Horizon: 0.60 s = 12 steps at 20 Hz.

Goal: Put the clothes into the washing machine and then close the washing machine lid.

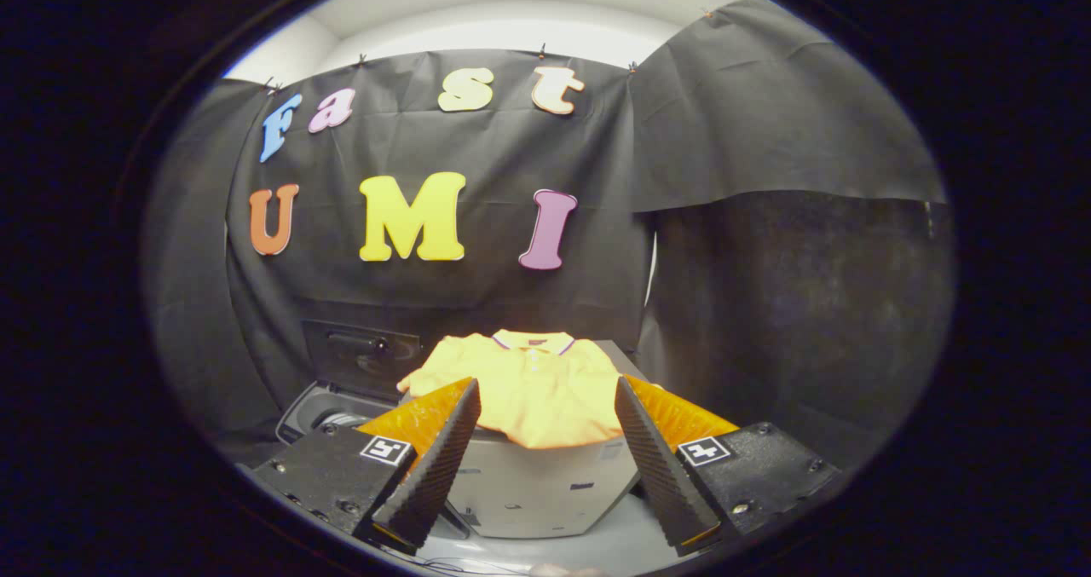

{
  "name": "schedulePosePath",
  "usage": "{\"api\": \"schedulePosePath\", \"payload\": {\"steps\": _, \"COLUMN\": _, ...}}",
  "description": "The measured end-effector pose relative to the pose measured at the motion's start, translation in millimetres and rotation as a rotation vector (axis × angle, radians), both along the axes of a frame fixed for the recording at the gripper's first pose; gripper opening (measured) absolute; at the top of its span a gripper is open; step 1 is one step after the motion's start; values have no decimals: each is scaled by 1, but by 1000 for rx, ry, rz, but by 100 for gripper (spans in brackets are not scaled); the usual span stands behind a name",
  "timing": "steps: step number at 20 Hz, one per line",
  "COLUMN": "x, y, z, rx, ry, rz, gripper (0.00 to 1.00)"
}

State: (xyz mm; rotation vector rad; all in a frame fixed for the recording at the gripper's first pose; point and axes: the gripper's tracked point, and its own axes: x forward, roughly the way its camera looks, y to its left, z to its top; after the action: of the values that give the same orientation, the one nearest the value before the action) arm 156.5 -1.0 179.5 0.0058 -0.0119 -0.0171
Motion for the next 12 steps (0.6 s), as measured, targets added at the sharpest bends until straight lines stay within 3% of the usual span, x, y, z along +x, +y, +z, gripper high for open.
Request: {"api": "schedulePosePath", "payload": {"steps": 12, "x": 158, "y": -6, "z": 32, "rx": -35, "ry": 123, "rz": 56, "gripper": 99}}
